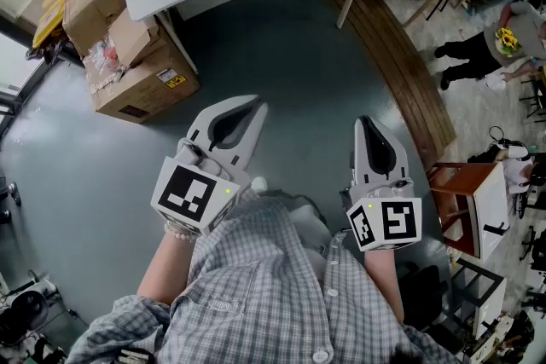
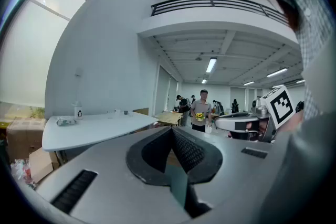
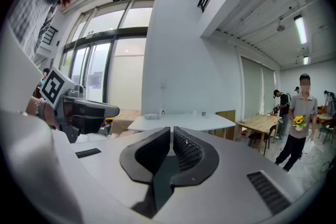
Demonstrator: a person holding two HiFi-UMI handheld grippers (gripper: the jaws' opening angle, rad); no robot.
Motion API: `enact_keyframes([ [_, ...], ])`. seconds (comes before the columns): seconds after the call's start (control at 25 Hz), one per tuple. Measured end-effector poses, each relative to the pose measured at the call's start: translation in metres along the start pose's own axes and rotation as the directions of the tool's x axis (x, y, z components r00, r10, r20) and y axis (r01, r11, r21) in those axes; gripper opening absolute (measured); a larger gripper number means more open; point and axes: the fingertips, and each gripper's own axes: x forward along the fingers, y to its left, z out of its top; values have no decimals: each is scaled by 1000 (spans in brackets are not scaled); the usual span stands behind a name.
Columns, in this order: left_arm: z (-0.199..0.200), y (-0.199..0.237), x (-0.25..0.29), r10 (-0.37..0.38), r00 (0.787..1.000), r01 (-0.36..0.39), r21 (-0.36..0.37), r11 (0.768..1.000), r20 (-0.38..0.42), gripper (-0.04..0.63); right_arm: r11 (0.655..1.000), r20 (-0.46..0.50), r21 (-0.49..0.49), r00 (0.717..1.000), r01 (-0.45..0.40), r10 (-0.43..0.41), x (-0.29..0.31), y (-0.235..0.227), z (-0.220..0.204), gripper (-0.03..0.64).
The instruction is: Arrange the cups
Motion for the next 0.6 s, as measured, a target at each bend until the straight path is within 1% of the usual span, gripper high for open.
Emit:
enact_keyframes([
  [0.24, 0, -2, 1, -3, 1000, 3, -1, 1000, 3, 11, 1000, 2, 1, 1000, 1, -1, 0, 0, 1, 34],
  [0.4, 2, 7, -3, 0, 1000, 1, -3, 1000, 8, 11, 1000, 2, 25, 1000, 7, -7, 5, 2, 3, 34],
  [0.6, 5, 23, -12, 12, 1000, -12, -10, 1000, 24, 11, 1000, 3, 16, 1000, 16, -16, 11, 10, 6, 34],
])
